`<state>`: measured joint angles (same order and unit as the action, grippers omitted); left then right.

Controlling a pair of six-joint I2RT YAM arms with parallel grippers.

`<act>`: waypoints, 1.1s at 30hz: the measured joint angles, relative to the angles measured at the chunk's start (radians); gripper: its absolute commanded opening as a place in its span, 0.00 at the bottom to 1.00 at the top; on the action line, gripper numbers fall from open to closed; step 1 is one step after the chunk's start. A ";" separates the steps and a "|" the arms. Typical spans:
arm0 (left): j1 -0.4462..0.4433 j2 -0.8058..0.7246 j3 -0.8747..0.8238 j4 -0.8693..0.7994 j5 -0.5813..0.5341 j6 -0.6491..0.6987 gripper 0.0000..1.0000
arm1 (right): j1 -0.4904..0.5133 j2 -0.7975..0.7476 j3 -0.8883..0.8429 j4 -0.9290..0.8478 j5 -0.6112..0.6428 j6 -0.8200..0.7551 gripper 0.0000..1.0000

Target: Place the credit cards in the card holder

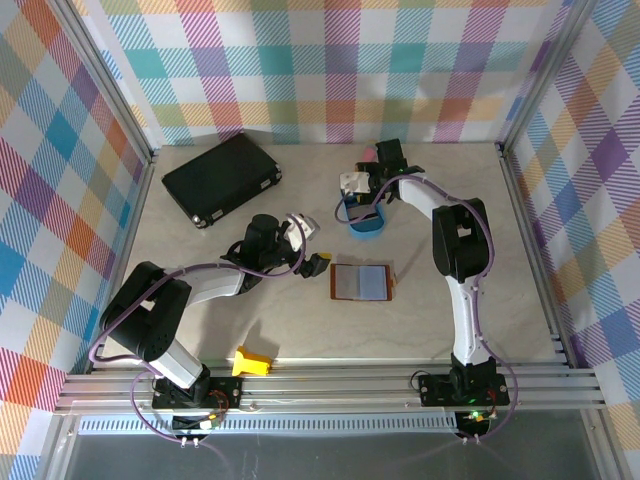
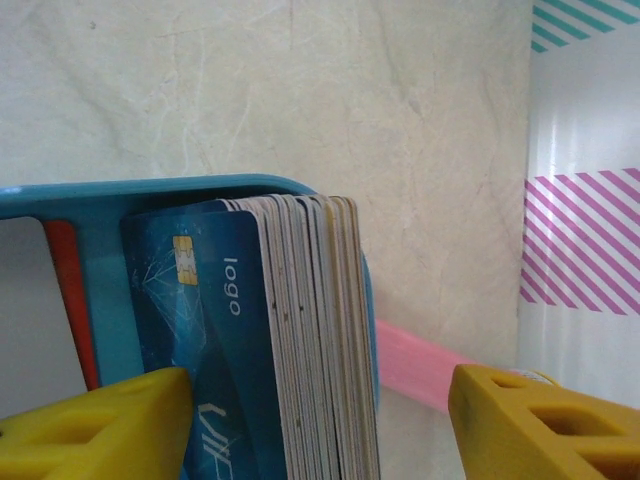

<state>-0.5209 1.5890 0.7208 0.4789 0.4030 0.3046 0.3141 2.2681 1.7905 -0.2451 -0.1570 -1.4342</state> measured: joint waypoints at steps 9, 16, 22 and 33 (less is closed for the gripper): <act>0.000 0.000 0.000 0.000 0.000 0.000 0.96 | 0.000 0.000 0.013 -0.010 0.000 0.023 0.54; 0.000 0.000 0.000 0.009 0.000 0.000 0.96 | 0.000 0.000 0.021 -0.030 0.001 0.037 0.39; 0.000 0.001 0.000 0.024 0.002 0.000 0.96 | 0.000 0.000 0.029 -0.040 0.001 0.035 0.30; 0.000 0.009 0.000 0.026 0.016 -0.001 0.97 | 0.000 0.000 0.031 -0.060 0.000 0.035 0.23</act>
<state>-0.5213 1.5982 0.7204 0.5049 0.4194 0.3038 0.3141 2.2681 1.8217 -0.3046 -0.1566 -1.3991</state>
